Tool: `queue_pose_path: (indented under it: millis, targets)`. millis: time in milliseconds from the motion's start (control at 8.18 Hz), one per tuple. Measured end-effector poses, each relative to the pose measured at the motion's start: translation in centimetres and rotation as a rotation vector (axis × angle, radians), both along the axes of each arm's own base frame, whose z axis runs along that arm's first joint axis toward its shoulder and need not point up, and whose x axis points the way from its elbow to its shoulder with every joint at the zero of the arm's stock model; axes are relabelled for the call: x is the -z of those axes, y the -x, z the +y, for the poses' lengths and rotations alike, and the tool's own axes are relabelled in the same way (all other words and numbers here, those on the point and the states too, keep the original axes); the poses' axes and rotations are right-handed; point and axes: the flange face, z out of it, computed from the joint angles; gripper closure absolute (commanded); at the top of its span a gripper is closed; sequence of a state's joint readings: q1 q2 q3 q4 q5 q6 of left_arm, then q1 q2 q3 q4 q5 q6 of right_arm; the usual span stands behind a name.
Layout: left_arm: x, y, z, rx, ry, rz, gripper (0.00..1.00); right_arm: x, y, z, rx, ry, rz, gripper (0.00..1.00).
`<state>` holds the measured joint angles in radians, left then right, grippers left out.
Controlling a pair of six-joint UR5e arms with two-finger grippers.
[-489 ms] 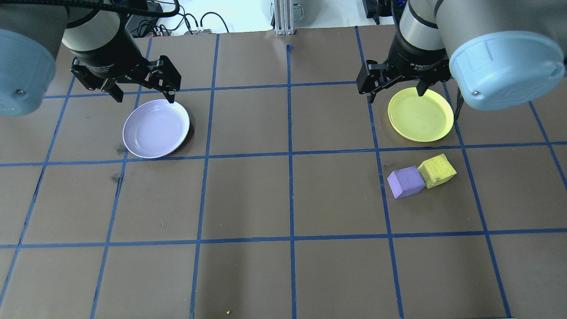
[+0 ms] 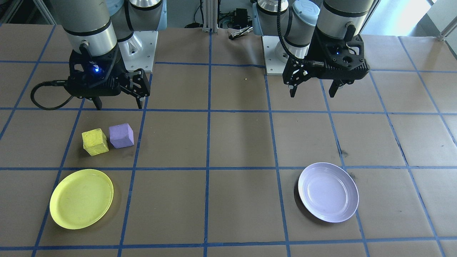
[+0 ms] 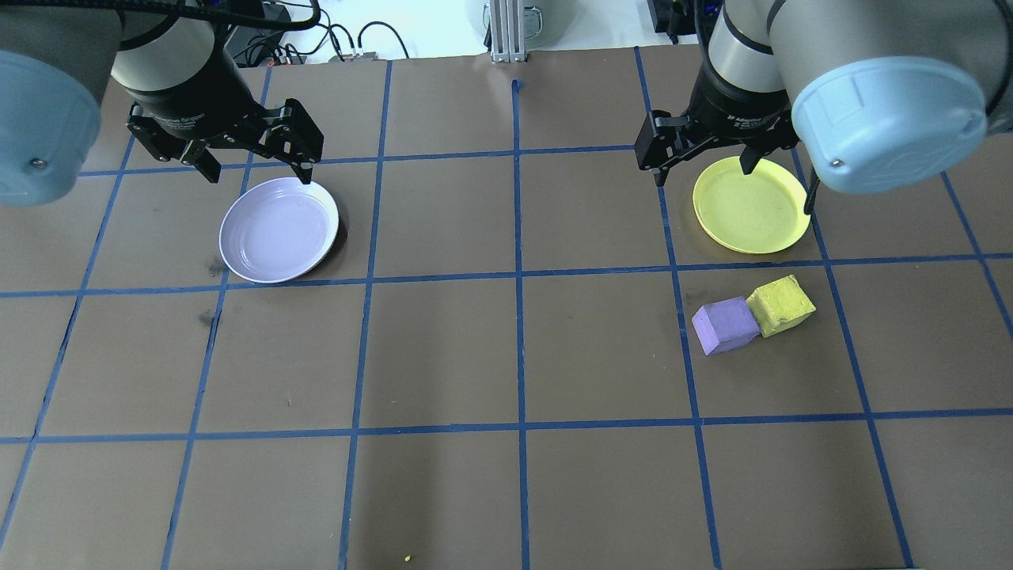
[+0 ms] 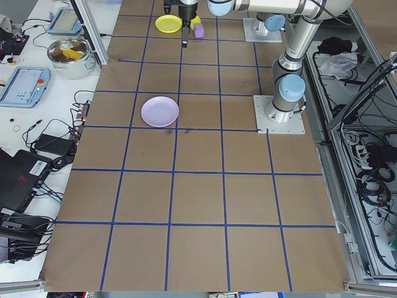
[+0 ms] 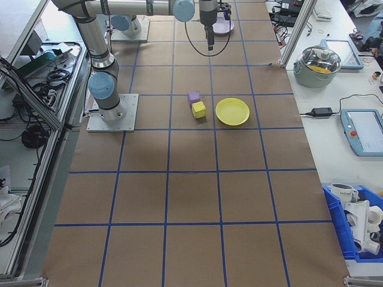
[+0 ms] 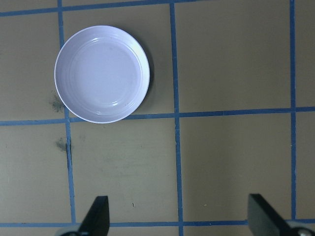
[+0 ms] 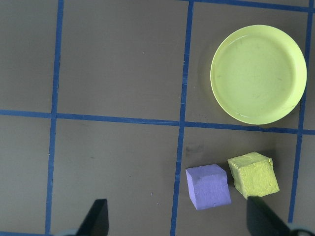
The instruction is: Sort blocks by color into plates
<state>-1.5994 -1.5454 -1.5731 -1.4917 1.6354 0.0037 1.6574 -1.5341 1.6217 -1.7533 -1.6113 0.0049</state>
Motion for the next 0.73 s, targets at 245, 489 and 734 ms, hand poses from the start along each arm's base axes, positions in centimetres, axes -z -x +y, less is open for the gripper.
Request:
queue_pose_path:
  millis: [245, 489, 734]
  targets:
    - [0.0, -0.4, -0.1, -0.009, 0.000, 0.000, 0.00, 3.1, 0.8, -2.4, -0.033, -0.040, 0.007, 0.00]
    - [-0.1, -0.6, -0.1, -0.013, 0.002, 0.000, 0.00, 4.8, 5.3, -5.0, -0.147, -0.047, 0.019, 0.00]
    - [0.0, -0.7, -0.2, -0.014, 0.000, 0.000, 0.00, 7.2, 11.7, -5.5, -0.258, -0.091, 0.018, 0.00]
